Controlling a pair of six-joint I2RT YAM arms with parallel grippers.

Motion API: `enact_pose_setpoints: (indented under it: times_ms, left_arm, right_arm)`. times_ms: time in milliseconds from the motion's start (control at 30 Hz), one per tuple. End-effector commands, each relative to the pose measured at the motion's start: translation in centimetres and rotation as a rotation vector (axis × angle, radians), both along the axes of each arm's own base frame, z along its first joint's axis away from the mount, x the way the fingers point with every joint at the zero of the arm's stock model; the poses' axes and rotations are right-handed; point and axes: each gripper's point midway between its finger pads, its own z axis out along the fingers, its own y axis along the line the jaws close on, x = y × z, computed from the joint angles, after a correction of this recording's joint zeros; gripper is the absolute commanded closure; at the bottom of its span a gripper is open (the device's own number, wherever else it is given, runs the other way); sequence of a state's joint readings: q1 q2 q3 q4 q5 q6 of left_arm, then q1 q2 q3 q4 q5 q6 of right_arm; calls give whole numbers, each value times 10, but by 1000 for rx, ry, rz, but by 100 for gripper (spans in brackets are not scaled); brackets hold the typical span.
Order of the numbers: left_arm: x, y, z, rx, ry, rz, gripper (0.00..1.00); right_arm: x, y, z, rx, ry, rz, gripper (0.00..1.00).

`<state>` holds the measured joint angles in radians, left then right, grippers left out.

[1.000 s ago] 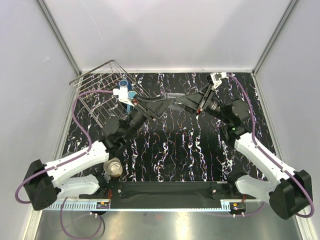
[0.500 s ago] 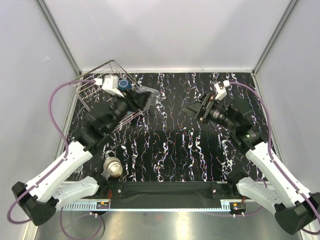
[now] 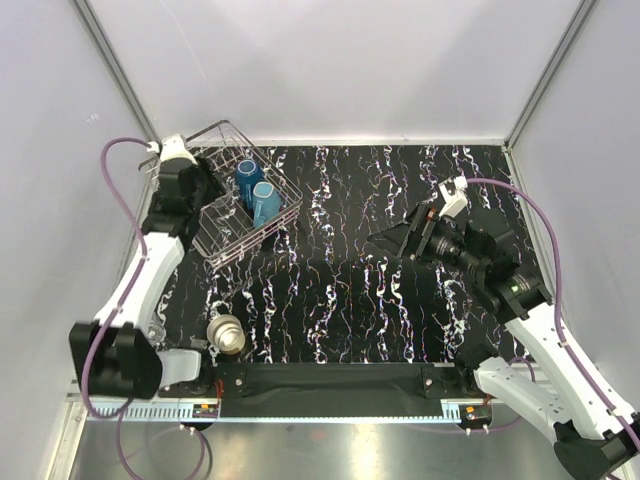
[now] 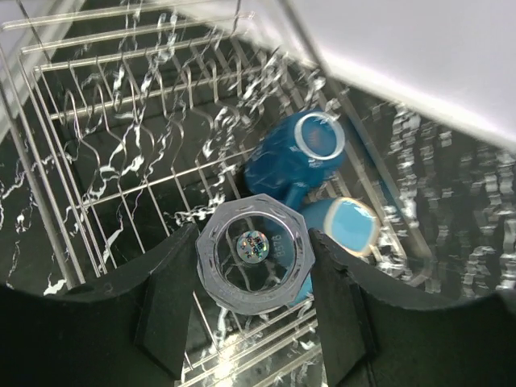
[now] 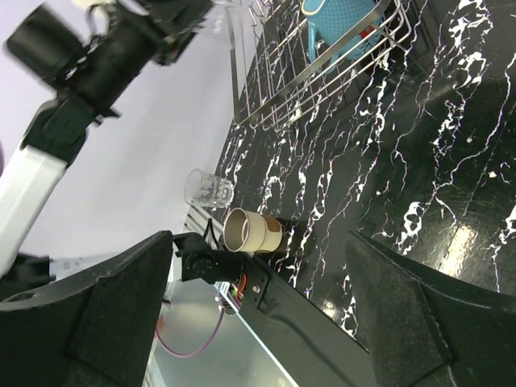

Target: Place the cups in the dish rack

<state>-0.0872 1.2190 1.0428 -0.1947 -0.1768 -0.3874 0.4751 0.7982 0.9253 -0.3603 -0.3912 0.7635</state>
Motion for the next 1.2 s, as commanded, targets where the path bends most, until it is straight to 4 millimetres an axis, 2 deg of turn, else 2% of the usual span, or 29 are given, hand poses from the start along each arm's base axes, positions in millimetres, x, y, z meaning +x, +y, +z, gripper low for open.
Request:
enact_pose_setpoints:
  times_ms: [0,33,167,333,367,400,467,533,700,733,900,1167]
  left_arm:
    - [31,10,-11,41,-33,38,100]
    - [37,10,-12,42,-46,44,100]
    - [55,15,-44,46,30,77,100]
    - [69,24,-70,66,64,103,100]
    - [72,25,-81,69,90,105,100]
    - [77,25,-78,70,83,103,100]
    - [83,27,-89,78,109,104,100]
    - [90,30,-88,91,108,108,100]
    - [102,42,-104,118,150,132,100]
    - [106,42,-101,115,144,129,100]
    - [116,37,-115,112,155,93,100]
    - [122,38,-122,98,179,104,100]
  right_arm:
    - [-6,-1,20,-2,-68,20,6]
    - [-7,-2,21,-4,-73,21,6]
    - [-10,-7,15,-49,-70,16,5]
    - [-9,-10,13,-71,-75,8,3]
    - [-8,-9,13,-71,-77,10,3]
    - [-7,-8,12,-73,-73,10,3]
    - [-4,-5,7,-82,-61,19,3]
    - [-1,-4,4,-85,-54,21,2]
    - [6,2,-2,-83,-37,30,2]
    - [6,3,-3,-84,-34,33,2]
    - [12,8,-12,-88,-9,47,3]
    - [15,11,-18,-83,9,50,3]
